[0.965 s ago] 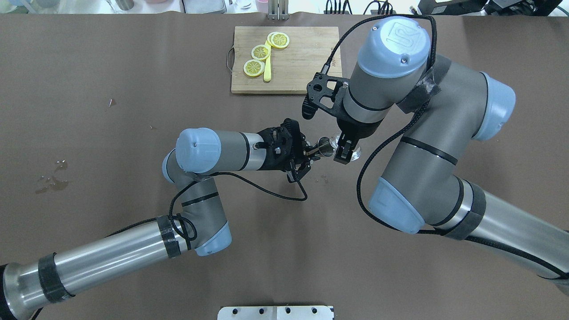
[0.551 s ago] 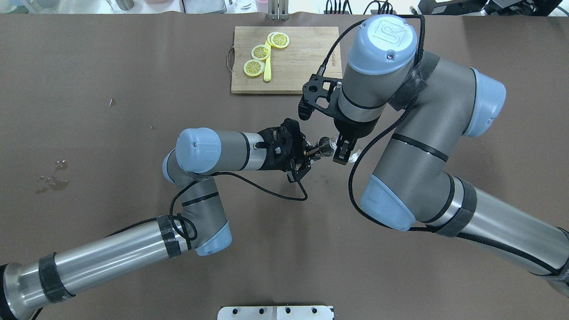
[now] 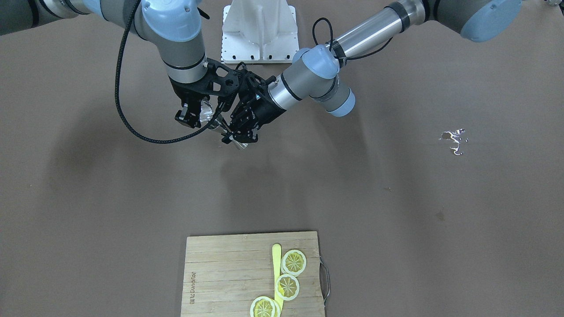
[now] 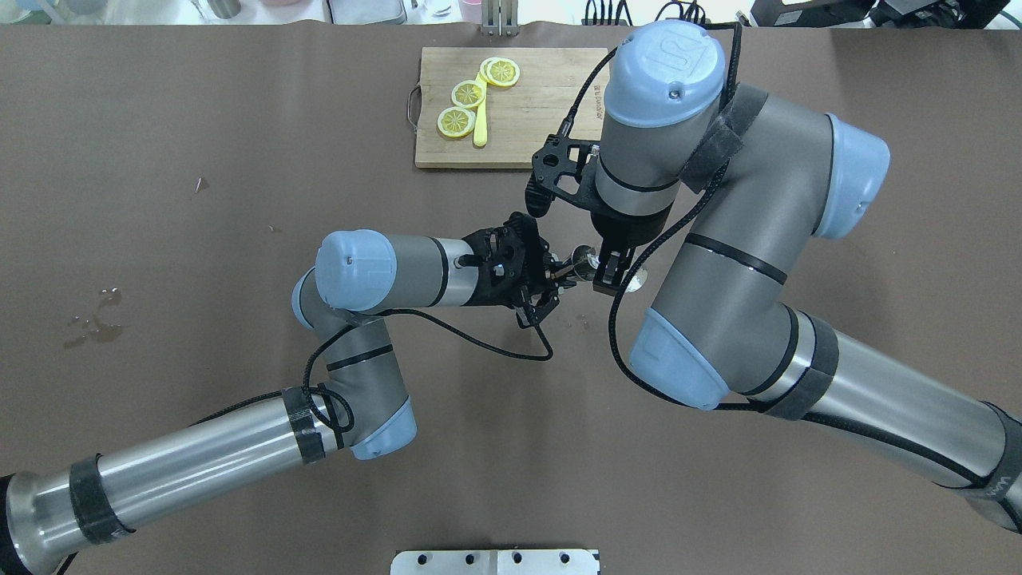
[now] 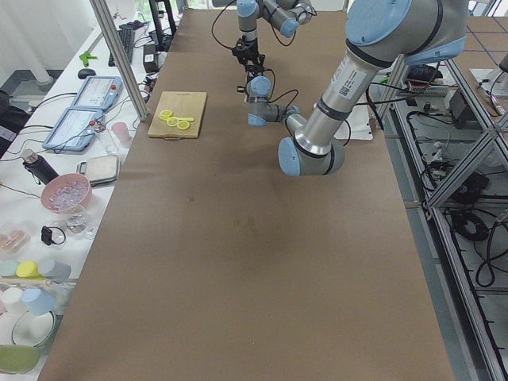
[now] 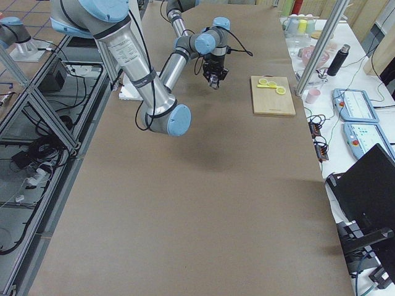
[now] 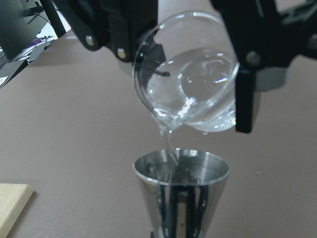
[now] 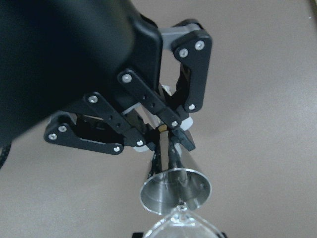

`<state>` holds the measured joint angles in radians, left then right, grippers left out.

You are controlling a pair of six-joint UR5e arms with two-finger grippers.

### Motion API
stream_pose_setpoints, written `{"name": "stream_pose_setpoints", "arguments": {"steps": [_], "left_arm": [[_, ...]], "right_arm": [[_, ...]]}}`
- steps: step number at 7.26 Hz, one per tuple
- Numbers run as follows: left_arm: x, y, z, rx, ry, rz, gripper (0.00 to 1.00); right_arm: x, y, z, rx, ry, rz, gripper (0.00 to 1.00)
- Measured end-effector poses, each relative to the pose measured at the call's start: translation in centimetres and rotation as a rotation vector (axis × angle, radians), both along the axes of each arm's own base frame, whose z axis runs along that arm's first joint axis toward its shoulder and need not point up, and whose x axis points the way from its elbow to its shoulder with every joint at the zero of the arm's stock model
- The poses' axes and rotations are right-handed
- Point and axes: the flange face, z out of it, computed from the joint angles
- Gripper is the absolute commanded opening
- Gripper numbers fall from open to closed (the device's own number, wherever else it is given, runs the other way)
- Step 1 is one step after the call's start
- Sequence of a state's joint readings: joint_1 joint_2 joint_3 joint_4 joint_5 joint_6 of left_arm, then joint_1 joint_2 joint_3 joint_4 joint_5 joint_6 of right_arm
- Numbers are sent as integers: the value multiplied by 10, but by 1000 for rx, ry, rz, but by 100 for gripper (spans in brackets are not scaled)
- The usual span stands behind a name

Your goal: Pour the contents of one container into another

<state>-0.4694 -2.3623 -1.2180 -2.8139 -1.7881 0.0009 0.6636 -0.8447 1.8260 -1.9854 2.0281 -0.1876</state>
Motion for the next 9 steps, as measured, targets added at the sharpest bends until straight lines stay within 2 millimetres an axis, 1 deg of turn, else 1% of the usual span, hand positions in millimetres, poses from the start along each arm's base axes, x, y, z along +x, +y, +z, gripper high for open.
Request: {"name": "stream_pose_setpoints", "arguments": {"steps": [3, 9], "left_arm": [[-1, 0, -1, 0, 8, 0, 0], [-1, 1, -1, 0, 11, 1, 0]], "right_arm": [[-5, -3, -5, -4, 18, -13, 0], [-2, -3, -12, -16, 42, -22, 0]]}}
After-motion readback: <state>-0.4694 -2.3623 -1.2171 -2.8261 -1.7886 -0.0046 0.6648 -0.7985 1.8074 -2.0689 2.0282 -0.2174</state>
